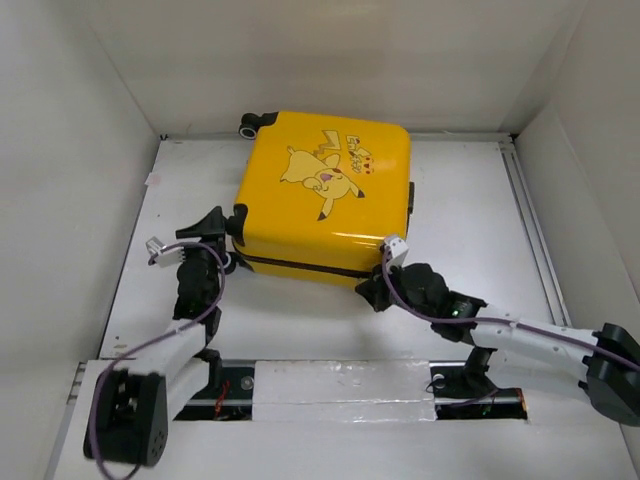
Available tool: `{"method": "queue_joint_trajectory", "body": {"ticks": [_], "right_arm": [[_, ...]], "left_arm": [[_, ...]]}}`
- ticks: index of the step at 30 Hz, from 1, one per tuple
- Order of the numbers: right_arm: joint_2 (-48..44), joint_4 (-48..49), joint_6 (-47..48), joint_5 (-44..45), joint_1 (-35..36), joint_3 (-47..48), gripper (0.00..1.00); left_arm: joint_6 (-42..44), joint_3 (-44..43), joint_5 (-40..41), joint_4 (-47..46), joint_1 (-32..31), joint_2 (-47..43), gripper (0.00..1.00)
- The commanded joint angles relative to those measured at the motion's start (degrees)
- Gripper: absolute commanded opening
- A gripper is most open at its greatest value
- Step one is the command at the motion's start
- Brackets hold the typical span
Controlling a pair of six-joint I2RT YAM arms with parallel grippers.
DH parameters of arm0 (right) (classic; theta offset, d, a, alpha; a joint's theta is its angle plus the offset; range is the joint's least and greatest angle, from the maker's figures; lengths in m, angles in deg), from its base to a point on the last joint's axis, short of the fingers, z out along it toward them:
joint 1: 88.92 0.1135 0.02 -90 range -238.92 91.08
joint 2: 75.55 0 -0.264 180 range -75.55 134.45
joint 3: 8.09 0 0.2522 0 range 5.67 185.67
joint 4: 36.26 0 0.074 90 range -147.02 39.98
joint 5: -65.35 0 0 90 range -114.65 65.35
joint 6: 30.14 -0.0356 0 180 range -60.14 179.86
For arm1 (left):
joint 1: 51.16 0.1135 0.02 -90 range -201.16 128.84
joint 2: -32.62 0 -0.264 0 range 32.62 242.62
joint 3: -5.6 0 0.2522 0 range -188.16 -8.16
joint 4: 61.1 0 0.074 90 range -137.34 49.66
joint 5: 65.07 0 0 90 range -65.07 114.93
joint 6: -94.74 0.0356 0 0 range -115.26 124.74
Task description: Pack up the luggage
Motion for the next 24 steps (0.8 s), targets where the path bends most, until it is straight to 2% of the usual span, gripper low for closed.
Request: {"method": "queue_joint_trajectory", "body": {"ticks": [1, 2, 3, 5, 7, 13, 15, 18, 19, 20, 24], "right_arm": [[4.3, 19.57, -3.3, -2.46, 5.46, 0.7, 0.0], [5.8, 21.43, -4.36, -2.46, 6.96, 0.17, 0.0], [7.56, 22.93, -4.9, -1.76, 10.19, 0.16, 0.0], [13.88, 24.0, -5.43, -0.27, 14.77, 4.0, 0.0], [17.41, 23.3, -4.3, 1.4, 16.81, 6.99, 0.0], [20.85, 18.03, 4.23, 3.08, 15.33, 15.1, 0.0], [20.24, 15.66, 5.55, 3.08, 14.71, 17.13, 0.0], [17.96, 14.07, 6.43, 0.8, 11.29, 17.13, 0.0], [16.12, 13.37, 6.96, 0.01, 10.41, 16.43, 0.0], [15.23, 13.36, 6.96, -2.0, 8.92, 15.82, 0.0], [14.6, 14.93, 6.09, -7.44, 8.12, 13.01, 0.0]], "left_arm": [[14.06, 1.87, -14.85, 12.86, -11.61, -12.74, 0.0], [16.34, 1.87, -13.63, 16.46, -13.71, -19.21, 0.0], [16.89, 1.87, -13.61, 20.59, -14.6, -21.97, 0.0], [17.59, 2.4, -14.4, 25.69, -15.31, -27.33, 0.0], [18.48, 2.4, -16.85, 26.34, -15.84, -28.85, 0.0], [19.79, 0.65, -26.77, 22.67, -15.84, -22.37, 0.0], [21.99, -1.45, -27.32, 21.42, -17.59, -19.56, 0.0], [24.97, -6.11, -20.67, 20.72, -26.97, -15.07, 0.0], [26.11, -8.39, -18.21, 20.72, -32.57, -12.62, 0.0], [26.64, -9.63, -14.53, 19.85, -35.15, -11.38, 0.0], [27.18, -14.9, -11.24, 16.68, -44.48, -4.53, 0.0]]}}
